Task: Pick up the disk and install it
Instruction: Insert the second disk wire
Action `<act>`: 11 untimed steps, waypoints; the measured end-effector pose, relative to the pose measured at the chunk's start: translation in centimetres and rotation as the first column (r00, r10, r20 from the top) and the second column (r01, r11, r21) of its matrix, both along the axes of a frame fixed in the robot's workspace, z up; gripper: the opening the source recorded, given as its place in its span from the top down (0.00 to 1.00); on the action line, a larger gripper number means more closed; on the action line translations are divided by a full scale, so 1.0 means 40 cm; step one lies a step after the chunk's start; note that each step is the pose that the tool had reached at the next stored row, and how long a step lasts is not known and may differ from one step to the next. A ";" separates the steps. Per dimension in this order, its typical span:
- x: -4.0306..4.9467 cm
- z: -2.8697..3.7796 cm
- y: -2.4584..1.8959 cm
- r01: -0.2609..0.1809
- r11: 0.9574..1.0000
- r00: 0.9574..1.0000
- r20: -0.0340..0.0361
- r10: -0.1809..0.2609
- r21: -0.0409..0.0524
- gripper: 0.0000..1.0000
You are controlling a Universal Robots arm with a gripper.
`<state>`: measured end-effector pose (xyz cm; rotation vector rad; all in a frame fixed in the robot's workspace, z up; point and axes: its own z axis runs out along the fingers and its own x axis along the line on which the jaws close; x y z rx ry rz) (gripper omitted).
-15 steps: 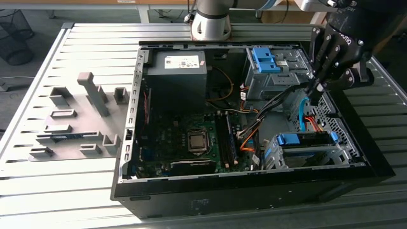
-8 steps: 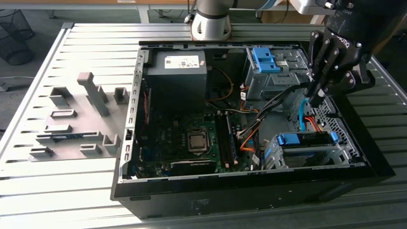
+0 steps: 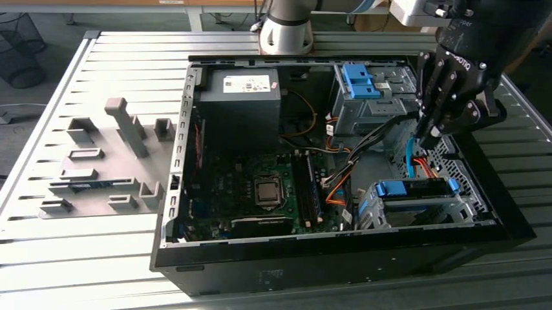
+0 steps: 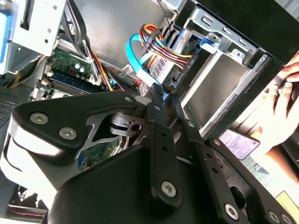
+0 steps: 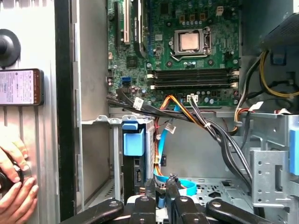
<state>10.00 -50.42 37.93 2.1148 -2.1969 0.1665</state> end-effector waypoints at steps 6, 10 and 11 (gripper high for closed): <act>0.001 -0.016 0.000 0.000 1.000 1.000 0.000 0.000 -0.023 0.77; 0.001 -0.020 0.000 0.000 1.000 1.000 0.000 0.000 -0.025 0.84; 0.000 -0.021 -0.002 0.000 1.000 1.000 0.000 0.000 -0.024 0.84</act>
